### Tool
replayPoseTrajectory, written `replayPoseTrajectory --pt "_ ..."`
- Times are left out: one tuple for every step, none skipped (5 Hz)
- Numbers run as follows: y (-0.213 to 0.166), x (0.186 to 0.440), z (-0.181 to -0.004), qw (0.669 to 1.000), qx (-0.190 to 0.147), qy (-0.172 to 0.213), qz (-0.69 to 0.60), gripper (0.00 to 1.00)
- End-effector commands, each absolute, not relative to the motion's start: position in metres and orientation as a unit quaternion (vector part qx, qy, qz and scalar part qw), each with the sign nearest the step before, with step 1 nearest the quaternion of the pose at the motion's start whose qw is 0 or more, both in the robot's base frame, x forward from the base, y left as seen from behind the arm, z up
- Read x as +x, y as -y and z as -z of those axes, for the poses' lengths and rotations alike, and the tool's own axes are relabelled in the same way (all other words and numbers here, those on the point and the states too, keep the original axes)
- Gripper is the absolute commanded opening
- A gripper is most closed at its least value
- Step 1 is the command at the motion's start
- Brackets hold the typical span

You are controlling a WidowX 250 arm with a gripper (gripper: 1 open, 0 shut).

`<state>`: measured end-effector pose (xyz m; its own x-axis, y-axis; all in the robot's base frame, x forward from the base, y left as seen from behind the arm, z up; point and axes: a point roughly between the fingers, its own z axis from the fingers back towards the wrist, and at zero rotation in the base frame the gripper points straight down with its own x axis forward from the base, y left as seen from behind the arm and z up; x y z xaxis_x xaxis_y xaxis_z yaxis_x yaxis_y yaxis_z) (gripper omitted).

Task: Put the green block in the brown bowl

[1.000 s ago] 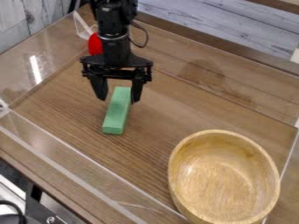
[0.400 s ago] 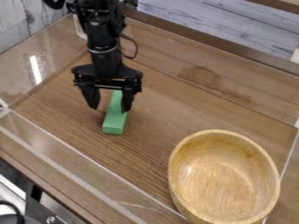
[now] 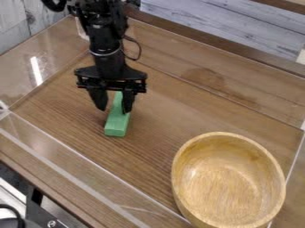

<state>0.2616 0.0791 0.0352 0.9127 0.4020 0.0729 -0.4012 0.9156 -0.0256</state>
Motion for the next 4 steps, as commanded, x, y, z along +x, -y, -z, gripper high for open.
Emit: replayPoseTrajectory --pt "-0.082 0.272 -0.045 0.983 -0.007 0.053 -0.177 0.00" --pt "-0.086 0.283 -0.058 0.987 -0.021 0.054 -0.148 0.00" --pt "-0.089 0.299 -0.065 0.987 -0.027 0.055 -0.145 0.00" --pt "-0.092 0.305 -0.061 0.989 -0.025 0.051 -0.138 0.00"
